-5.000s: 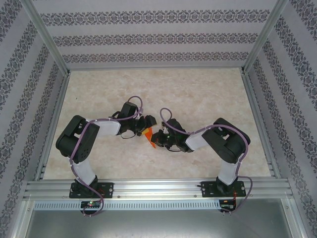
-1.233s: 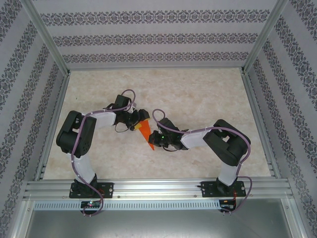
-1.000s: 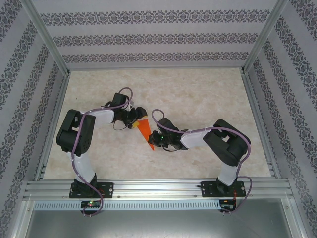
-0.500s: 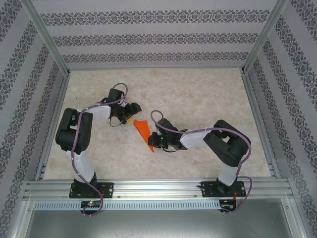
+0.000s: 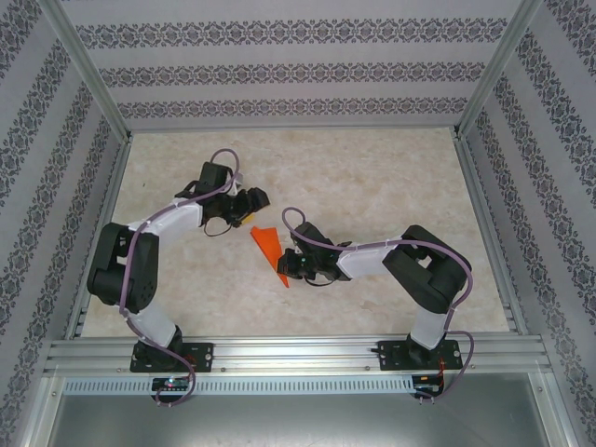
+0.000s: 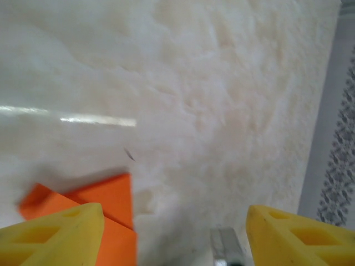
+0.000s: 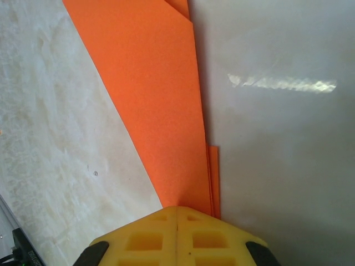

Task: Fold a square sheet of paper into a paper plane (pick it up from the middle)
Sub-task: Fold the wing for the fifth time at the center of the table.

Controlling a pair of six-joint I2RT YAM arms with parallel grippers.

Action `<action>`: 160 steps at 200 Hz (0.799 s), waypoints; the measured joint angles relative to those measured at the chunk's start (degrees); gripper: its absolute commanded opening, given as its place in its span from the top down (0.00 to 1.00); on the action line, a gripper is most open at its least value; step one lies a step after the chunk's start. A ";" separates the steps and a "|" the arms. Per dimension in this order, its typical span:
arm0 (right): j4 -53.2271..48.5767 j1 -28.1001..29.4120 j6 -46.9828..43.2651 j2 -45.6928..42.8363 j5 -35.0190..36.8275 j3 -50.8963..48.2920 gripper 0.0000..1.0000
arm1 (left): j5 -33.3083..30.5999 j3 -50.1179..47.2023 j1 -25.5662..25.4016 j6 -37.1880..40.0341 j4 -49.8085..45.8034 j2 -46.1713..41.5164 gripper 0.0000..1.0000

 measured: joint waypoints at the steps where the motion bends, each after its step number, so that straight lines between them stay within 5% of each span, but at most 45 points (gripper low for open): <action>1: 0.00 0.00 0.00 0.00 0.00 0.00 1.00 | 0.09 -0.09 -0.28 0.00 0.09 -0.09 0.31; 51: 0.00 0.00 0.42 0.00 0.00 -0.02 0.99 | 1.70 -3.45 -8.59 -2.14 4.24 3.41 0.31; 160: 2.08 0.11 1.88 -0.15 -0.02 -1.29 1.00 | 3.28 -8.90 -6.23 -2.47 16.72 7.91 0.31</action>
